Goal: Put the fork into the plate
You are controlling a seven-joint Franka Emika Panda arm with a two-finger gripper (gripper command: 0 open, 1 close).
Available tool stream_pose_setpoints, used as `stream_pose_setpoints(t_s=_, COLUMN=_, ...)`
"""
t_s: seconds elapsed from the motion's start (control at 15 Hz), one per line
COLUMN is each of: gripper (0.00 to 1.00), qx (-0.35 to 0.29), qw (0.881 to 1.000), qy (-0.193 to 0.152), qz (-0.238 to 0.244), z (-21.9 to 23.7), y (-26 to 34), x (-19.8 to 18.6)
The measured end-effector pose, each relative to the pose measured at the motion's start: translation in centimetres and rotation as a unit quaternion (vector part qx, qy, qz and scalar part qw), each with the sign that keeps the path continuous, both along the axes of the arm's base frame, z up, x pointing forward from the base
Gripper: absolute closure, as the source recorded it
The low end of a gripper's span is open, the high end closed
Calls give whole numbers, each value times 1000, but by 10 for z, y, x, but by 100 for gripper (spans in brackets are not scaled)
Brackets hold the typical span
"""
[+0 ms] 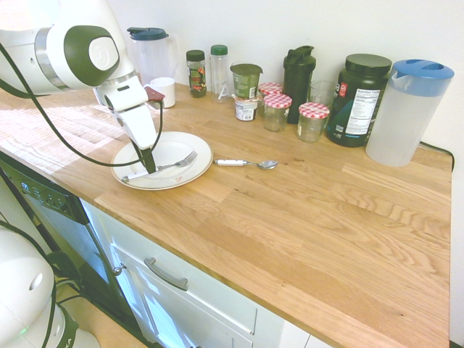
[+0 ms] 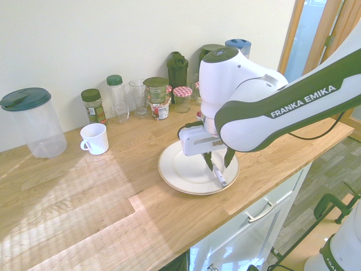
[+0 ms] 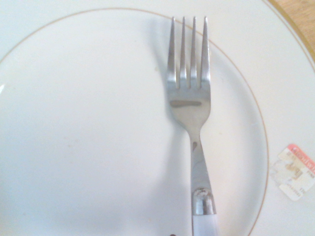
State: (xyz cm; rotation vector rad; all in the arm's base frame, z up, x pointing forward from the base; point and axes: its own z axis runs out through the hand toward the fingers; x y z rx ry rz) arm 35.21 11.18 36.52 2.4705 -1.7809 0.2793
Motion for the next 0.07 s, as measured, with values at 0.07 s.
stream_pose_setpoints(t_s=0.07, gripper=0, qx=2, qw=1000, qy=-7, qz=2, z=8, y=0, x=-2)
